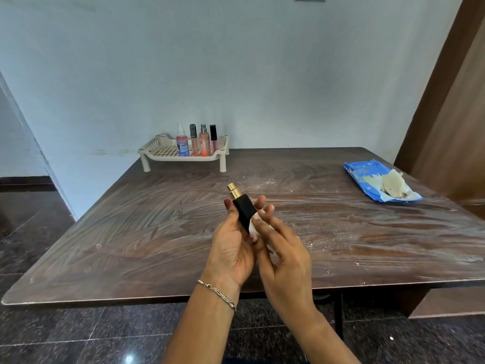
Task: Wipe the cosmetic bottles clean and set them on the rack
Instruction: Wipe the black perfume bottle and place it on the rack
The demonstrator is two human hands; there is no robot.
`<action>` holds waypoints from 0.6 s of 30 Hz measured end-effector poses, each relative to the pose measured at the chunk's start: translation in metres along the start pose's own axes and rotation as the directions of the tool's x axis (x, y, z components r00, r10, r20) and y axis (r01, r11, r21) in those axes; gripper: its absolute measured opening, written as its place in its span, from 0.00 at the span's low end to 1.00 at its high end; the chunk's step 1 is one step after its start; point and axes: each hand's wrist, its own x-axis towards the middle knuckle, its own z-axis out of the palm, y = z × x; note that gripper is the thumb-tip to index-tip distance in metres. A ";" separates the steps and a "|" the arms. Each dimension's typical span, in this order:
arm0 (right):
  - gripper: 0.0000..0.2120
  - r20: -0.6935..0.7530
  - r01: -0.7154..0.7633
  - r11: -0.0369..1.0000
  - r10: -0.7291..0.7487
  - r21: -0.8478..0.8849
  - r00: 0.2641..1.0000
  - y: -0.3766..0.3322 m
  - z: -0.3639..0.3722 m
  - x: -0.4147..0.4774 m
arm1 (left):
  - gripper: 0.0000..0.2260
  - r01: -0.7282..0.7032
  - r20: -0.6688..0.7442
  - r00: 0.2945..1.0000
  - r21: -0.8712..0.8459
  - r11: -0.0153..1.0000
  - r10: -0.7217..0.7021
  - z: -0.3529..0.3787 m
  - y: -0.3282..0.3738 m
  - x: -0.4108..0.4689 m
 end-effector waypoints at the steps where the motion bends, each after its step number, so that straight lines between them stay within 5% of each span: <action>1: 0.17 0.022 0.022 1.000 -0.021 -0.011 1.000 0.001 0.000 -0.002 | 0.22 -0.005 -0.008 1.000 -0.010 1.000 0.005 0.001 0.001 0.000; 18: 0.20 0.216 0.219 0.945 -0.168 -0.242 0.962 -0.012 0.012 0.031 | 0.19 0.000 0.063 0.998 -0.009 1.000 0.000 -0.002 -0.003 -0.011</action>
